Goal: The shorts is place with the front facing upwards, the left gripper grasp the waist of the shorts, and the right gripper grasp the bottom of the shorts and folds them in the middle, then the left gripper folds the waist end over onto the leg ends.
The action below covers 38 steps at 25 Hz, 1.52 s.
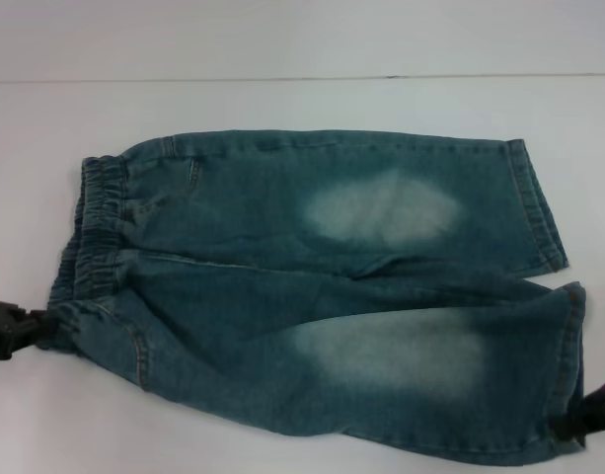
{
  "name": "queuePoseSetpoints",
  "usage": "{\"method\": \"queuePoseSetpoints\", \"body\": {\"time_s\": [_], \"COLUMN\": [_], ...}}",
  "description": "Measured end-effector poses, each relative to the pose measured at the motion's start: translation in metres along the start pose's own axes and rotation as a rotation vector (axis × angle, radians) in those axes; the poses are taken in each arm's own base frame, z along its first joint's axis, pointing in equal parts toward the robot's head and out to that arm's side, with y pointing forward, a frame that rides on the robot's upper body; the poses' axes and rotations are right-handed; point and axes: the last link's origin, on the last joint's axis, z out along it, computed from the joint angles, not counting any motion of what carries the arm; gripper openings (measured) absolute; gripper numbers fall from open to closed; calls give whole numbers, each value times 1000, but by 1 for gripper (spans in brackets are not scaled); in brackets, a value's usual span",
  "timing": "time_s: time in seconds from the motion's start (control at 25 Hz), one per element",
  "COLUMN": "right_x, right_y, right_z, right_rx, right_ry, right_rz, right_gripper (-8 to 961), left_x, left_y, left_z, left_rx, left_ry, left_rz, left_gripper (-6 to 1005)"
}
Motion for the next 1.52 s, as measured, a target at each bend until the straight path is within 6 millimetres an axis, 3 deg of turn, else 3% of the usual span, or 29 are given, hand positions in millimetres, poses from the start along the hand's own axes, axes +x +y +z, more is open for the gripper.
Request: {"method": "queuePoseSetpoints", "body": {"time_s": [0.16,0.44,0.6,1.08,1.52], "right_x": [-4,-17,-27,-74,-85], "right_y": [1,-5,-11,-30,-64], "right_z": [-8,-46,-61,-57,-41], "right_rx": [-28,-56,-20,177,348], "right_ry": [-77,-351,-521,-811,-943], "right_rz": [-34,-98,-139,-208,-86], "right_gripper": [59,50,49,46,57], "left_x": [7,30,42,81,97], "left_y": [0,-12,-15,-15,-14], "left_z": [-9,-39,-45,-17,15], "left_rx": [-28,-27,-12,109,205], "left_ry": [52,218,290,417,434], "left_rz": [-16,-106,-125,-135,-175], "left_gripper": [142,148,151,160,168]}}
